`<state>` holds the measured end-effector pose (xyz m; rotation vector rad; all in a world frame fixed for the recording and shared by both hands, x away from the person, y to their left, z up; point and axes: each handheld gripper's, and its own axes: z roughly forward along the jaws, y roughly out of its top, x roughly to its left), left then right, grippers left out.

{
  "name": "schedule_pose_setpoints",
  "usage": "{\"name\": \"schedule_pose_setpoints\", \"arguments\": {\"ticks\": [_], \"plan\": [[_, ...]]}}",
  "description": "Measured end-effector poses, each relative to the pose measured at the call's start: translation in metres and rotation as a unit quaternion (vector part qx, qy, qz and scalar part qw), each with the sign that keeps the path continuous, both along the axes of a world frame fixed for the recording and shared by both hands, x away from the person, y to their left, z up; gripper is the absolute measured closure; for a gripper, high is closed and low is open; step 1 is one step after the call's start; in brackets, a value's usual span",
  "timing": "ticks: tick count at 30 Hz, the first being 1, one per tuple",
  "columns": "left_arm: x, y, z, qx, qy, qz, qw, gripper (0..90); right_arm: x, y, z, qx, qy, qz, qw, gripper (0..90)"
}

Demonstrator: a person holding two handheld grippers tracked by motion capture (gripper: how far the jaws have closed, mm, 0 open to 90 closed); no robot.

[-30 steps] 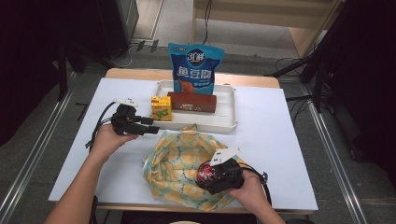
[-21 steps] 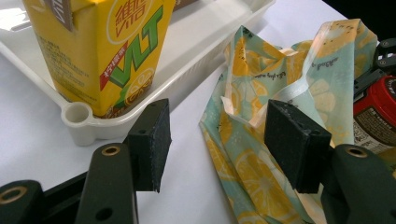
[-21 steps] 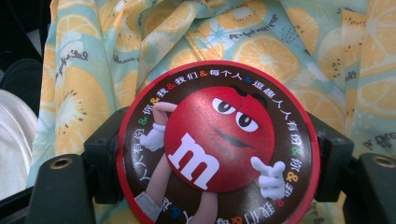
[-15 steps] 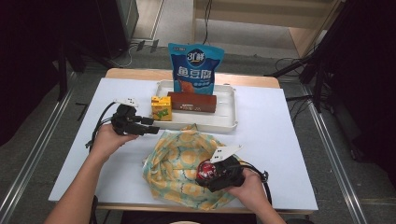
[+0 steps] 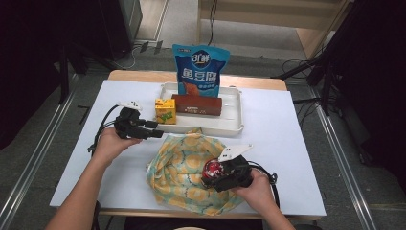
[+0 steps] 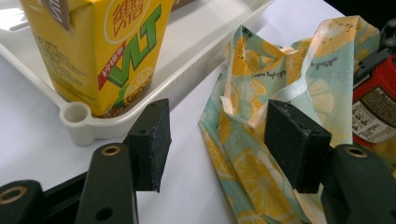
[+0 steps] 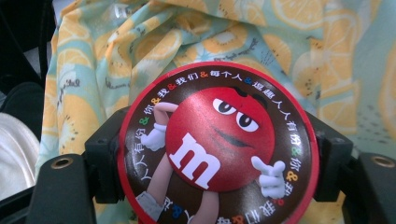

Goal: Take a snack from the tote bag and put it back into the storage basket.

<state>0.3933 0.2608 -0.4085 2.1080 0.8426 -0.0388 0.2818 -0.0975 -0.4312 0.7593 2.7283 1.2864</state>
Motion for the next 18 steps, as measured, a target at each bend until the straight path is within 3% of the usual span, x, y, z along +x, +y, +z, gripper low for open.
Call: {"name": "schedule_pose_setpoints", "arguments": {"ticks": [18], "plan": [[-0.003,0.002,0.001,0.000,-0.001,-0.002,1.0000,41.4,0.018,-0.003,0.018,0.012,-0.014,-0.014,0.9997,26.3]]}}
